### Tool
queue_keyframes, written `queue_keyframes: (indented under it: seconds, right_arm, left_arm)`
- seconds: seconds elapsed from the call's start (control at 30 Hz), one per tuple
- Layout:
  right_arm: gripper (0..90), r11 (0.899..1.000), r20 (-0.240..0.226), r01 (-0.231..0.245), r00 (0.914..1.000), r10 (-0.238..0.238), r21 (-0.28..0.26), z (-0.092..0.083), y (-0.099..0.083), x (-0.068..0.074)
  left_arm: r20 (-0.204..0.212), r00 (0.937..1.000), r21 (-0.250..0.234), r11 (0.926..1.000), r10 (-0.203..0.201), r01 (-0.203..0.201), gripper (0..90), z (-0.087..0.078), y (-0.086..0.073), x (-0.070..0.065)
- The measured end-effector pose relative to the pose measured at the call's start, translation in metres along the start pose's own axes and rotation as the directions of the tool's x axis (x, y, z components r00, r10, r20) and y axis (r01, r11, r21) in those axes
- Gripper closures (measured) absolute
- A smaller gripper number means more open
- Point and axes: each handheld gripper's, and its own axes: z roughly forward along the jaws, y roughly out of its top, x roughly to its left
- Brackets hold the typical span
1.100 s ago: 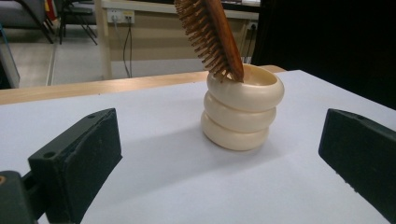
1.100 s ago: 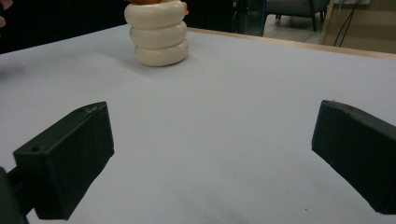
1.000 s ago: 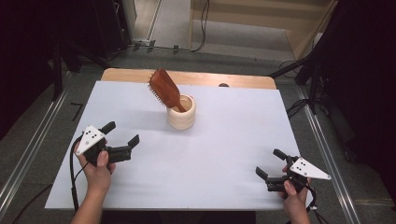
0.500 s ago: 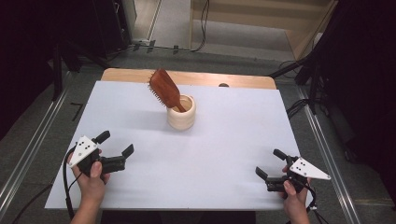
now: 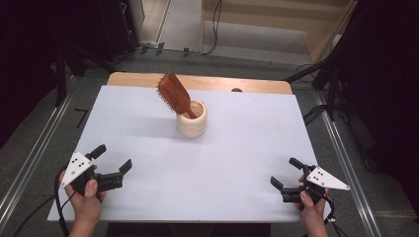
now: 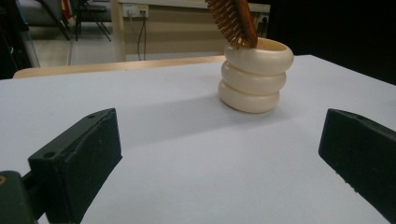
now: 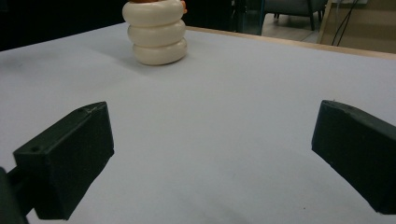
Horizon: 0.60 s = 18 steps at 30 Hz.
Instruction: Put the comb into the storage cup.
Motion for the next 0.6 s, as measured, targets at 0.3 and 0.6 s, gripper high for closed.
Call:
queue_keyframes:
  seconds: [0.3, 0.6]
  right_arm:
    - [0.0, 1.0, 0.004, -0.001, 1.0, 0.001, 0.004, 0.0, 0.0, 0.0]
    - [0.0, 1.0, 0.007, -0.004, 1.0, 0.004, 0.006, 0.0, 0.0, 0.0]
  left_arm:
    - [-0.027, 0.9996, 0.006, 1.0, -0.005, 0.005, 0.0, -0.017, -0.009, 0.011]
    - [-0.064, 0.9976, 0.025, 0.9993, 0.028, -0.026, 0.0, -0.029, -0.017, 0.019]
